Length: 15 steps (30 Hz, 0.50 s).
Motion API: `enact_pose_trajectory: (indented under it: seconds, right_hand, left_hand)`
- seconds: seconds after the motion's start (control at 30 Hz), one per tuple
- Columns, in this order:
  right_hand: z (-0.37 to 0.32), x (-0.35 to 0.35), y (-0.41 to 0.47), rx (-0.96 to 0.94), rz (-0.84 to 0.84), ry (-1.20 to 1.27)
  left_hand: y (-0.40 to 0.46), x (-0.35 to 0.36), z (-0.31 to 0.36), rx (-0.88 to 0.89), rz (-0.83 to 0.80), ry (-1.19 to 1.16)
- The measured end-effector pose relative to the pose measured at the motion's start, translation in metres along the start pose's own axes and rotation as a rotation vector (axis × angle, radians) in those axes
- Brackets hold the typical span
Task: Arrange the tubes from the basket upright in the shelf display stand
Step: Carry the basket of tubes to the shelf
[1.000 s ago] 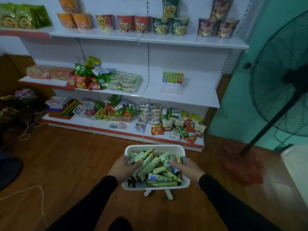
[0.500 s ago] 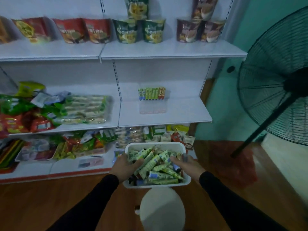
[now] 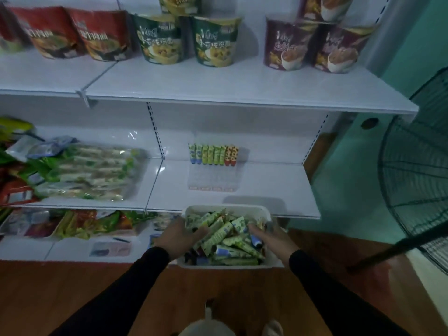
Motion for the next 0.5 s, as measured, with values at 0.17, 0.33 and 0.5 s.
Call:
enact_pose_trajectory:
  seconds: [0.17,0.33,0.5]
  right_hand:
    - [-0.008,-0.074,0.056,0.025,0.075,-0.054]
    - [-0.010,-0.124,0.100,0.106,0.301,-0.080]
    - [0.007,-0.156,0.133,0.153,0.428,-0.112]
  left_hand:
    - [0.052,0.041,0.052,-0.022,-0.006,0.000]
    - [0.123,0.062,0.094,0.057,-0.135,-0.011]
    - [0.177,0.084,0.127,0.146,-0.244,0.021]
Point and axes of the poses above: each hand's wrist, its own y-axis towards the middle knuckle, its own x-axis out of the palm, z = x × y, the point moved 7 cm from there along y, towards the middle knuckle, and after that the axes turned 9 degrees about -y, right-handed, at the moved point
